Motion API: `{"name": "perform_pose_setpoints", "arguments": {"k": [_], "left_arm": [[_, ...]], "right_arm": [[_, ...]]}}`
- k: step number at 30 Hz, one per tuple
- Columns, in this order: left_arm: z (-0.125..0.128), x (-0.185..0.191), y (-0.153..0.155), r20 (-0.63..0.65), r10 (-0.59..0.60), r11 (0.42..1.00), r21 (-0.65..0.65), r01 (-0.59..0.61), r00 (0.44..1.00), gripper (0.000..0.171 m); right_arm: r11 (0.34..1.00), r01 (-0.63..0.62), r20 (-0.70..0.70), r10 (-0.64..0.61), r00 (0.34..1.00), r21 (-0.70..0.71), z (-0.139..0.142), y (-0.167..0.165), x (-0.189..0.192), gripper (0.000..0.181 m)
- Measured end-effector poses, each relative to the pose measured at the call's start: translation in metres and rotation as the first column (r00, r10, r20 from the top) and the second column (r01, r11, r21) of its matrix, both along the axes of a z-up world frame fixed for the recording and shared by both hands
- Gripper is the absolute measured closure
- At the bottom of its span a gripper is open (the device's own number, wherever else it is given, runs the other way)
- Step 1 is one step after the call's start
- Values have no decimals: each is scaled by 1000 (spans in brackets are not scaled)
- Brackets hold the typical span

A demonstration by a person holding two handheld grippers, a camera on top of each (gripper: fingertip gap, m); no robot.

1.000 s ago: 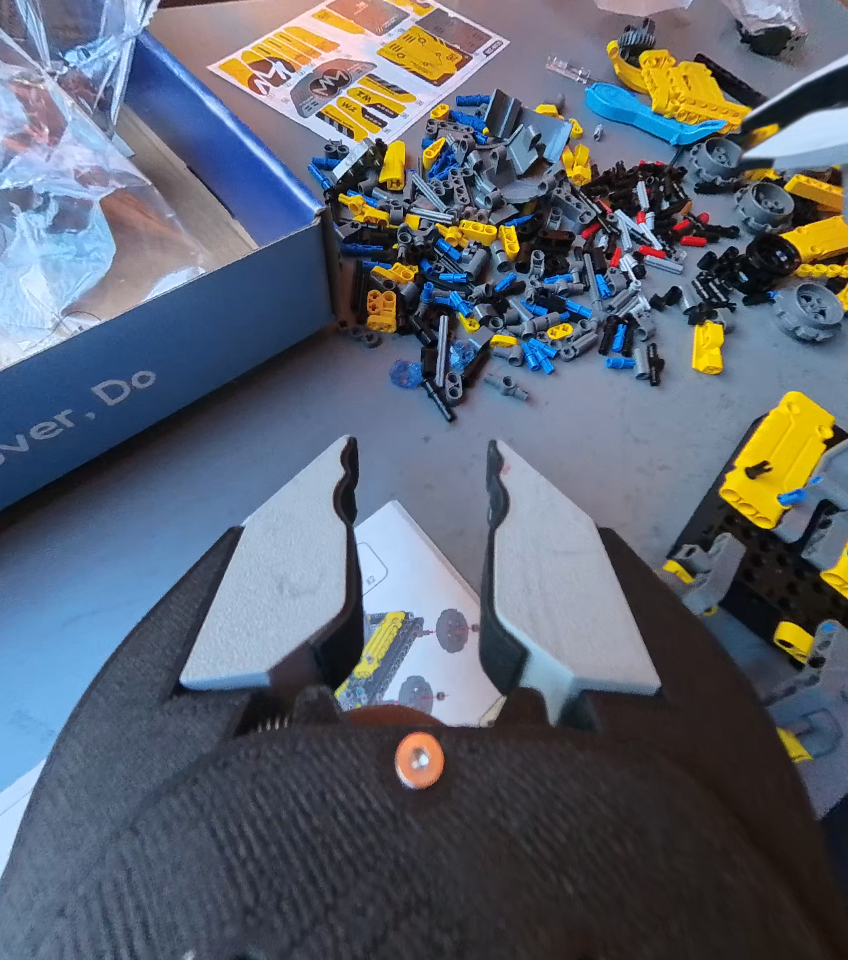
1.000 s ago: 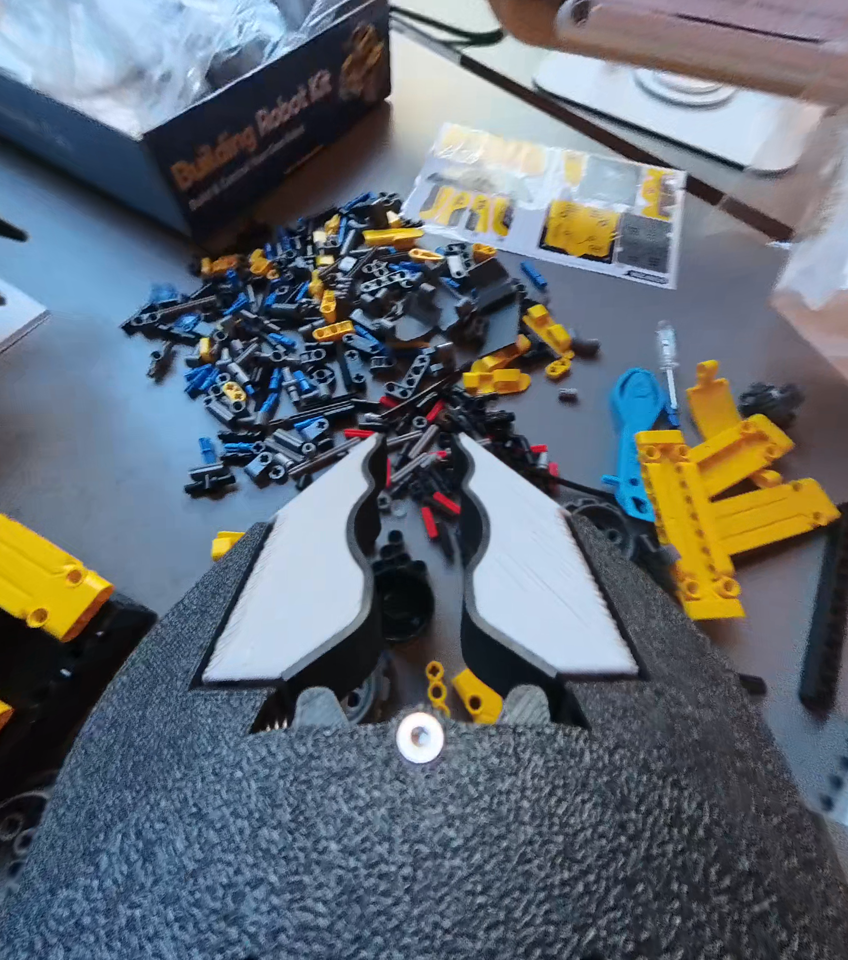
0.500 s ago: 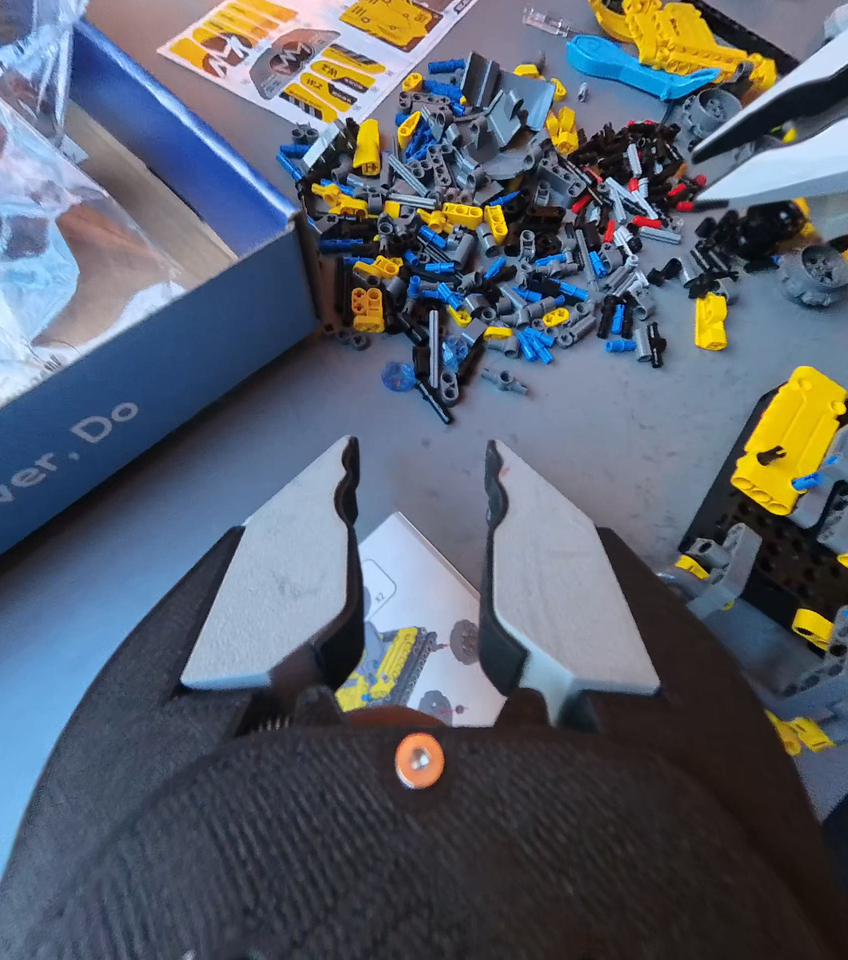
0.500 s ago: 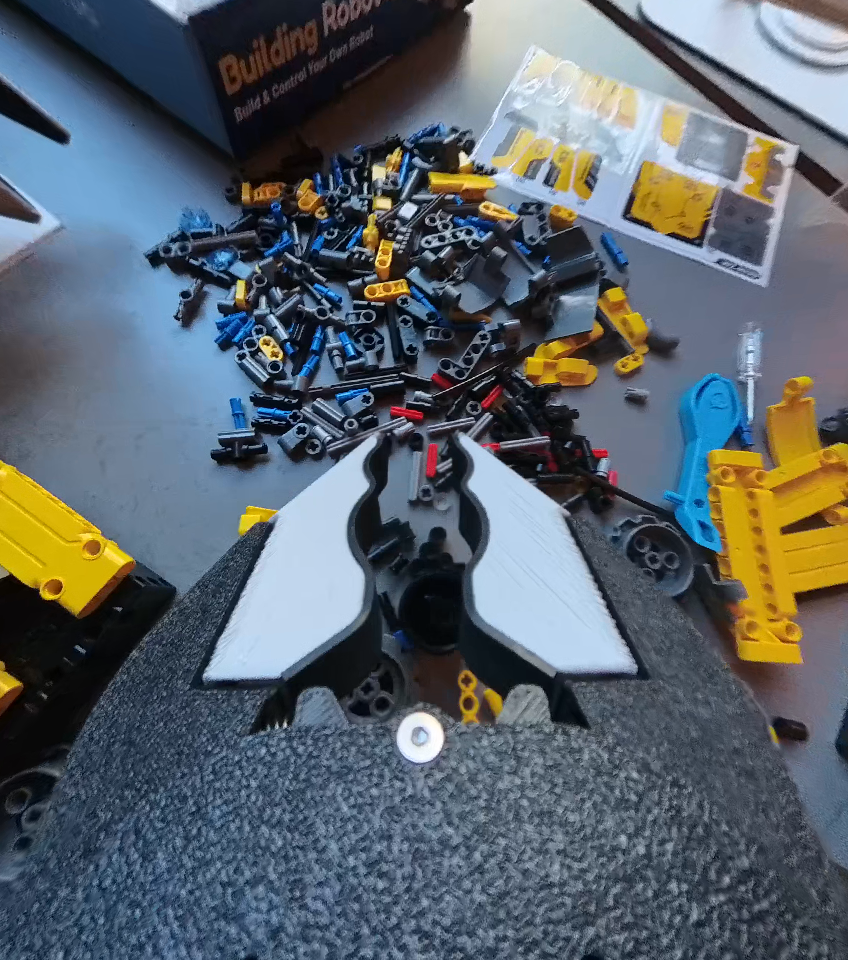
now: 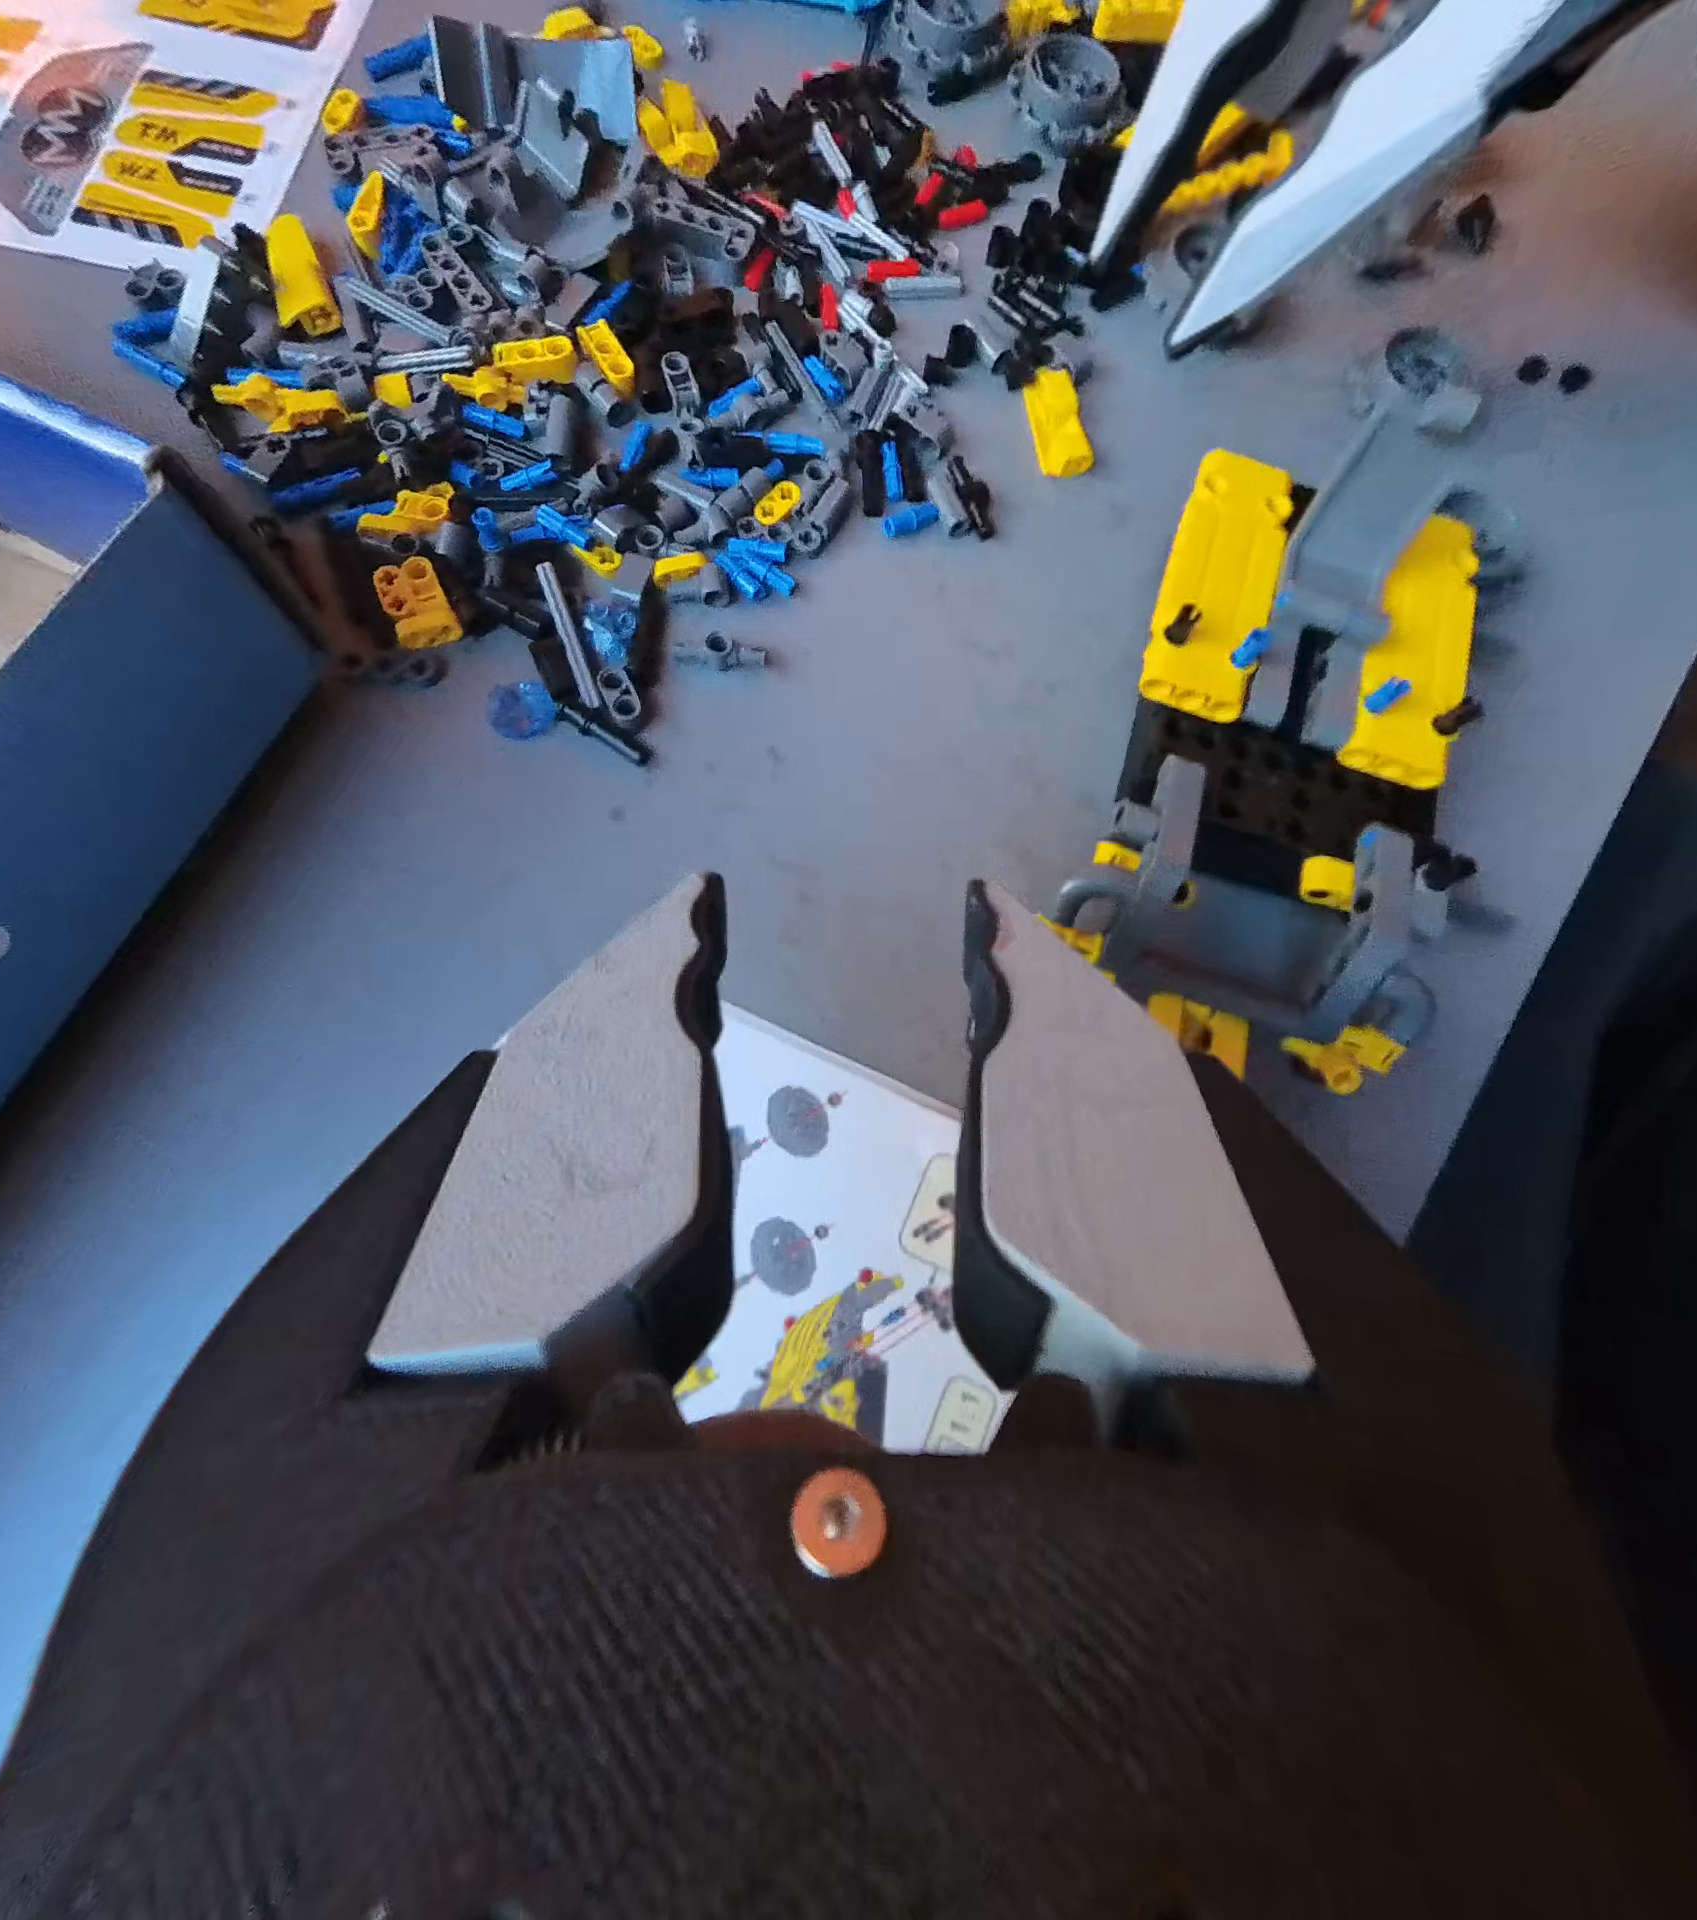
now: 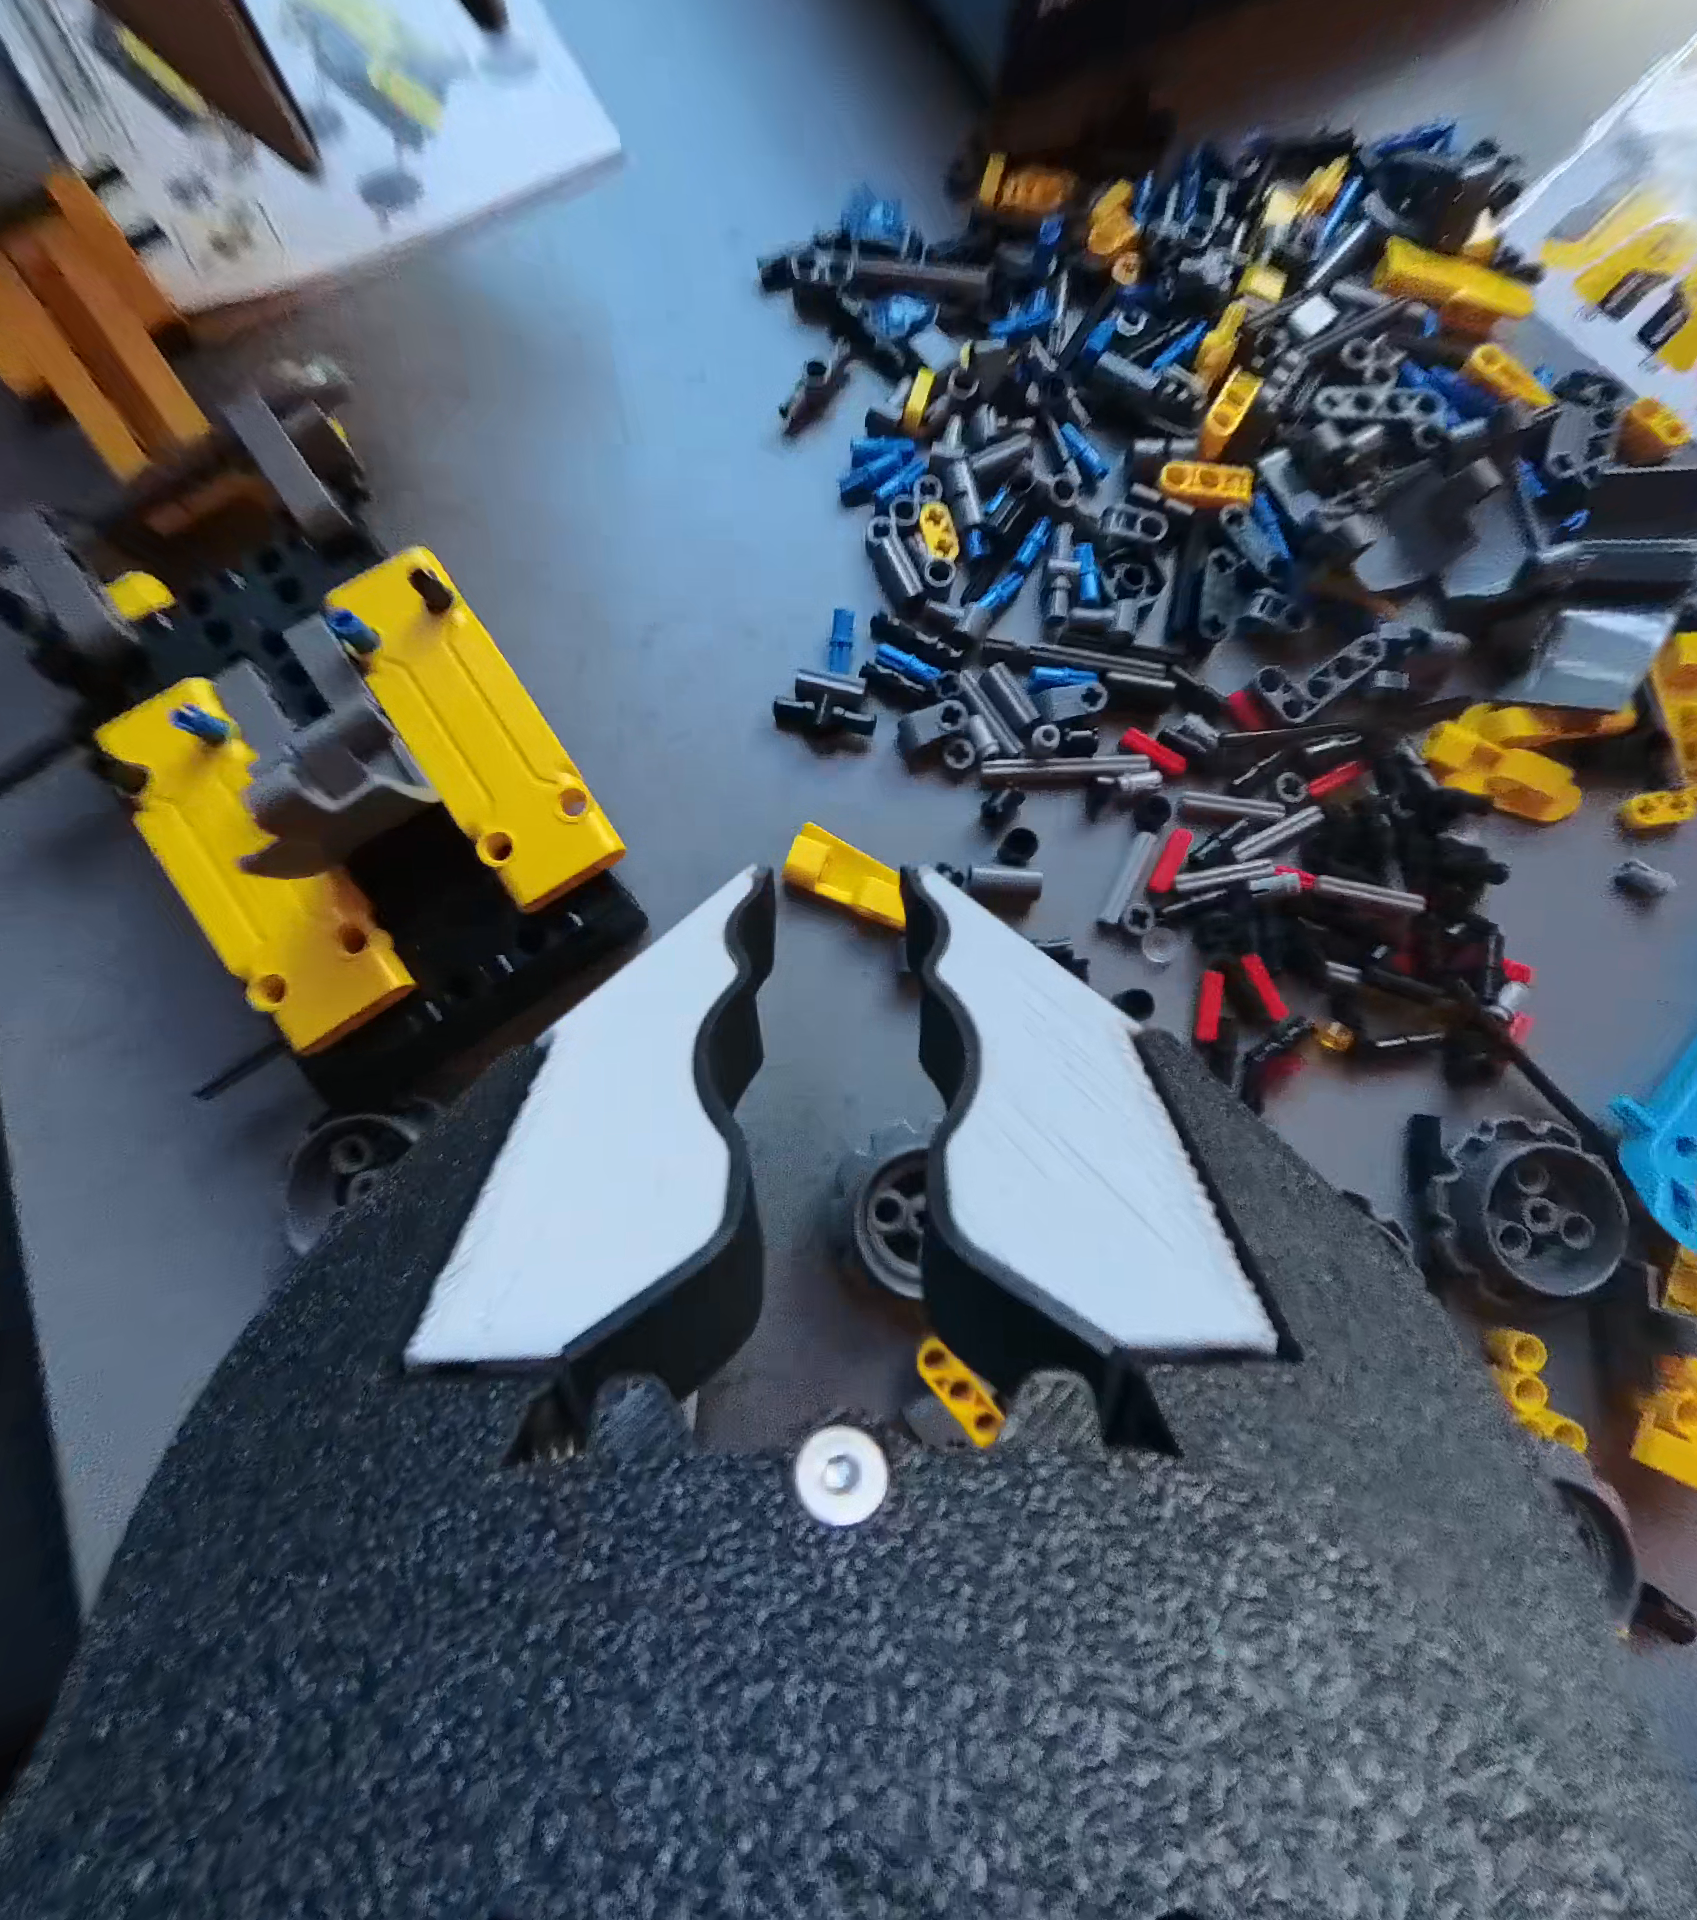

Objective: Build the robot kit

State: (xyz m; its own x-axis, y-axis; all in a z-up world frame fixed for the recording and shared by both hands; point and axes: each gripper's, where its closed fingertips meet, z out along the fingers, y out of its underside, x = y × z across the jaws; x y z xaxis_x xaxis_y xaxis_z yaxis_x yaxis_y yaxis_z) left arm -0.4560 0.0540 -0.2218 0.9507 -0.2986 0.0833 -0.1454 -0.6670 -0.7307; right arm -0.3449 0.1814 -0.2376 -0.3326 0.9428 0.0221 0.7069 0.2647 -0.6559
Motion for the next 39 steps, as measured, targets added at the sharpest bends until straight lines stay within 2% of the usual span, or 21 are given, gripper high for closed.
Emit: {"name": "perform_pose_setpoints", "arguments": {"k": [3, 6, 8, 11, 15, 18, 21, 24, 27, 30, 34, 39], "left_arm": [[2, 5, -3, 40, -31, 999, 12, 30, 999, 126], [2, 8, 1, 60, -27, 999, 19, 26, 998, 127], [-2, 6, 3, 32, -15, 1000, 14, 15, 999, 127], [-3, 2, 4, 14, 12, 1000, 15, -12, 1000, 129], [1, -4, 5, 40, 54, 998, 19, -55, 998, 129], [4, -8, 2, 36, 86, 996, 32, -87, 996, 129], [-3, -9, -8, 38, 108, 994, 32, -109, 993, 128], [-11, -11, -25, 22, 130, 991, 40, -131, 991, 128], [-7, -9, -33, 56, 149, 981, 118, -155, 987, 127], [-7, -15, -36, 49, 198, 963, 179, -203, 979, 126], [-4, -15, -35, 75, 205, 954, 210, -216, 976, 127], [-14, -12, -34, 108, 183, 970, 140, -197, 977, 125]], "right_arm": [[998, 4, 34, -6, 999, 64, -18, 1, -9, 157], [990, 61, 27, -65, 998, 124, -26, 13, -19, 157], [983, 88, 4, -89, 996, 159, -21, 21, -20, 157], [989, 111, -63, -105, 992, 96, 2, 24, -16, 158], [990, 134, -115, -127, 985, 51, 36, 30, 6, 158], [998, 54, -103, -55, 993, -8, 50, 11, 31, 158], [999, 45, -60, -43, 997, 26, 44, 4, 59, 158], [994, 90, -32, -88, 996, 60, 32, 6, 85, 158], [986, 152, -63, -147, 987, 75, 31, 15, 96, 158], [972, 231, -122, -224, 967, 47, 37, 30, 85, 158], [945, 325, -150, -316, 937, 42, 39, 61, 53, 156], [940, 342, -100, -339, 936, 17, 28, 85, 6, 156]]}}
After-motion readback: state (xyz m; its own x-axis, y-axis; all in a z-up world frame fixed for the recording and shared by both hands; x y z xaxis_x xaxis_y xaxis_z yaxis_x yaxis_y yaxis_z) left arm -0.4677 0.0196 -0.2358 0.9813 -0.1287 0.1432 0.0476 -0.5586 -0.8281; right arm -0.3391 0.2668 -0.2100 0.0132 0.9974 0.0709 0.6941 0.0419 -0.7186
